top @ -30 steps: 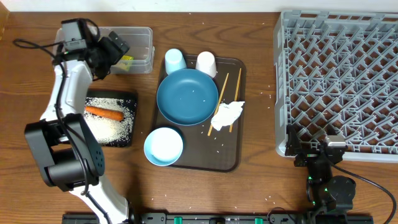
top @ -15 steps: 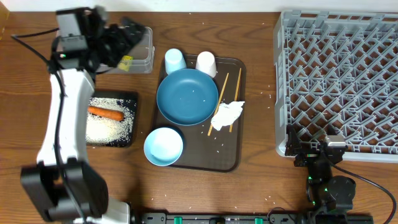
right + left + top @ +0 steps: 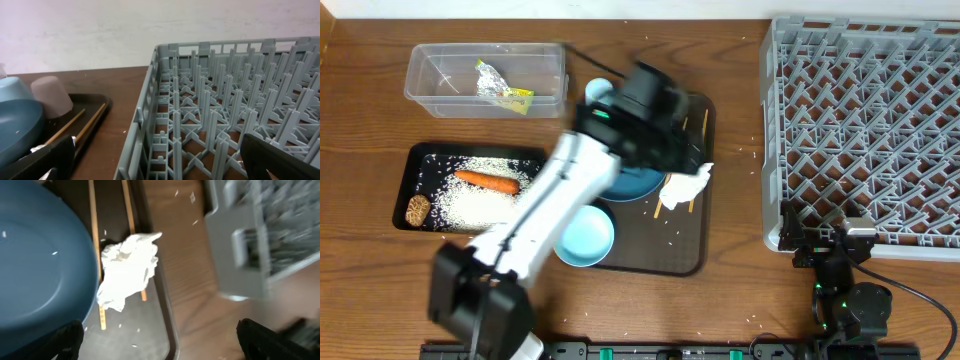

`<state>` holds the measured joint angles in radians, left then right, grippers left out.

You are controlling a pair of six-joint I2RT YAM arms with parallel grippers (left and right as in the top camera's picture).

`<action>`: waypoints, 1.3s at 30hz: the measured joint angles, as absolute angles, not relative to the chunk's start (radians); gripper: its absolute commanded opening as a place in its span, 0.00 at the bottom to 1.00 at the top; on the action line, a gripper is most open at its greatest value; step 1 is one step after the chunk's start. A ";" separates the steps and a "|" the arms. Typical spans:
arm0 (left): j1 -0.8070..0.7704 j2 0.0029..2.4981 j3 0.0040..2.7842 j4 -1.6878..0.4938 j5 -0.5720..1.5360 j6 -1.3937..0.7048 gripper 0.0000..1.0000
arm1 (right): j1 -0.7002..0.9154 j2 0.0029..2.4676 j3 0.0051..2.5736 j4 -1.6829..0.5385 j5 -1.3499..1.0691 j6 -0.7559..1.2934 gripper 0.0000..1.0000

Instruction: Sort waste into correct bins and load items into the dishwasher rack

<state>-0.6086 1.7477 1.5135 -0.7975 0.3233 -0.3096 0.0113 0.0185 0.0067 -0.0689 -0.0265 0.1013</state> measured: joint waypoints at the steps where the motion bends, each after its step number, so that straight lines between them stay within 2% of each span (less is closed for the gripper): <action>1: -0.643 1.762 1.514 -0.791 0.277 -0.308 0.98 | 0.011 0.019 0.007 -0.069 -0.027 0.101 0.99; 5: -0.720 1.811 1.514 -0.747 0.148 -0.302 0.99 | 0.011 0.019 0.007 -0.069 -0.027 0.101 0.99; 10: -0.734 1.872 1.514 -0.694 0.089 -0.293 0.97 | 0.011 0.019 0.007 -0.069 -0.027 0.101 0.99; 33: -0.747 2.084 1.514 -0.456 0.103 -0.176 0.96 | 0.011 0.019 0.007 -0.069 -0.027 0.101 0.99; 35: -0.747 2.091 1.514 -0.453 0.101 -0.175 0.90 | 0.011 0.019 0.007 -0.069 -0.027 0.101 0.99; 38: -0.747 2.093 1.514 -0.451 0.101 -0.167 0.73 | 0.011 0.019 0.007 -0.069 -0.027 0.101 0.99; 39: -0.747 2.093 1.514 -0.450 0.101 -0.161 0.72 | 0.011 0.019 0.007 -0.069 -0.027 0.101 0.99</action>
